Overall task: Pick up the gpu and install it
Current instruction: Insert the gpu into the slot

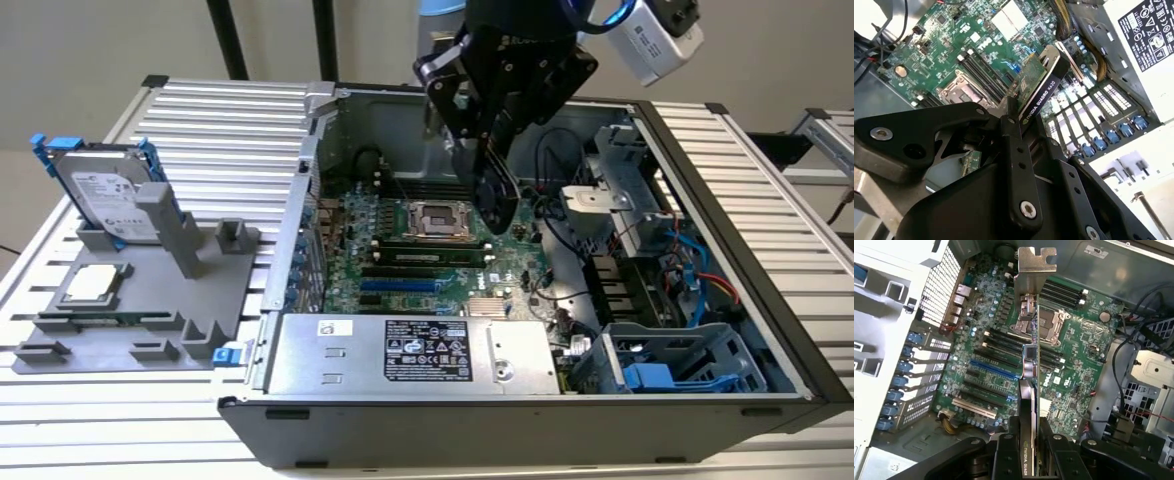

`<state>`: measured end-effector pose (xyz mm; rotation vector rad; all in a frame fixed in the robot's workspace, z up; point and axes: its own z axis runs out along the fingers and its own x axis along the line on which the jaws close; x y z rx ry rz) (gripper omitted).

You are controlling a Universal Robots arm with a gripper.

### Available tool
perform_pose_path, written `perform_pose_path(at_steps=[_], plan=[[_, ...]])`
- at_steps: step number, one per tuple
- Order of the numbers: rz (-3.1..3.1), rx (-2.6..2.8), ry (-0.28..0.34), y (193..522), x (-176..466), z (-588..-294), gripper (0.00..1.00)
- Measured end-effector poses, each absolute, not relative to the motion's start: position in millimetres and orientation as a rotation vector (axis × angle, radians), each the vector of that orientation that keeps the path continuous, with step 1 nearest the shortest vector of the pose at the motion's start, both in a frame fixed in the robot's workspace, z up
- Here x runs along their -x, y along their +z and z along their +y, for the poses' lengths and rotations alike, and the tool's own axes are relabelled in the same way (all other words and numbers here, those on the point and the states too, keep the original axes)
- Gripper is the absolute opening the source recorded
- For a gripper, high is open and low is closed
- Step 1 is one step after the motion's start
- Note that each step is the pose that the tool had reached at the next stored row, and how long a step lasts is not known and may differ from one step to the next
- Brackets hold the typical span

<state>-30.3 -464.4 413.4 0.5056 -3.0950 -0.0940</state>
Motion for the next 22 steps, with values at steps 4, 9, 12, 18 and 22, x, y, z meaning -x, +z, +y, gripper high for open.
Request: perform_pose_path(at_steps=[4,9,12,18,22], plan=[[-3.085,-0.558,-0.094,413.4,30.4,-464.3,0.0],[-3.068,-0.637,-0.094,413.4,30.4,-464.3,0.0],[-3.055,-0.691,-0.093,413.4,30.4,-464.3,0.0],[-3.026,-0.801,-0.093,413.4,30.4,-464.3,0.0],[-3.003,-0.877,-0.092,413.4,30.5,-464.3,0.0]])
